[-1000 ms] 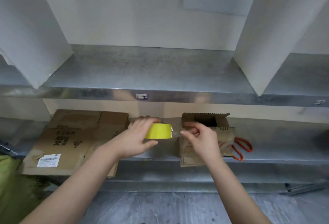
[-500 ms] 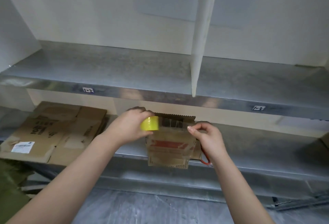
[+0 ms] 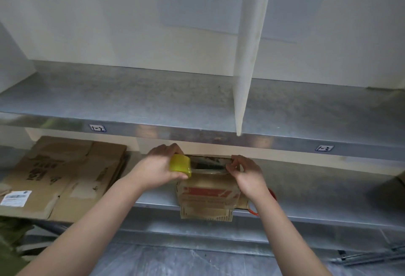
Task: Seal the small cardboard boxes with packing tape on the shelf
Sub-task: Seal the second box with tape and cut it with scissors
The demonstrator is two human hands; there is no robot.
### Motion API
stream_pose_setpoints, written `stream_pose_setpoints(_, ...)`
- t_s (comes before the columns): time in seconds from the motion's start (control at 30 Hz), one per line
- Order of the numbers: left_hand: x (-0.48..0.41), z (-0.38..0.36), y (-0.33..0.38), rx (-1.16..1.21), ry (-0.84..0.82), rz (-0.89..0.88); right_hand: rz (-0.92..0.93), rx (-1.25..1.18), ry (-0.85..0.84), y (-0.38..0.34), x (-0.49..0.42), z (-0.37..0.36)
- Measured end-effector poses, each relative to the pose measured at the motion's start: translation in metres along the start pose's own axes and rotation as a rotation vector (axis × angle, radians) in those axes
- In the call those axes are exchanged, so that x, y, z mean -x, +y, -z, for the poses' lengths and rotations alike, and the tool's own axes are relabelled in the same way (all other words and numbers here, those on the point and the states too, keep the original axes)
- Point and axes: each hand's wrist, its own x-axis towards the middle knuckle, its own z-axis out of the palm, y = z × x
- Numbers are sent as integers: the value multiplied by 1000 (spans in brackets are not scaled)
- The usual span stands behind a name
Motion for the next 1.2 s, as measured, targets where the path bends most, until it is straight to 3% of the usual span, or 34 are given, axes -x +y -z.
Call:
stream_pose_setpoints(0.17, -10, -4, 0, 92, -55, -19, -130, 2, -20, 18, 3, -6)
stream_pose_setpoints(0.3, -17, -2, 3, 189, -89, -30, -248, -142, 57, 33, 1, 0)
stream_pose_setpoints(0.5, -33, -8, 22, 127, -148, -41, -305, -336, 11, 47, -1, 3)
stream_pose_setpoints(0.67, -46, -19, 37, 26, -170, -69, -368, -655, 30, 61, -4, 1)
stream_pose_setpoints(0.9, -55, -32, 43, -3, -191, -103, -441, -719, -35, 75, -8, 7)
stream_pose_setpoints(1.2, -52, -36, 41, -38, -141, -131, -562, -556, -104, 101, -8, -7)
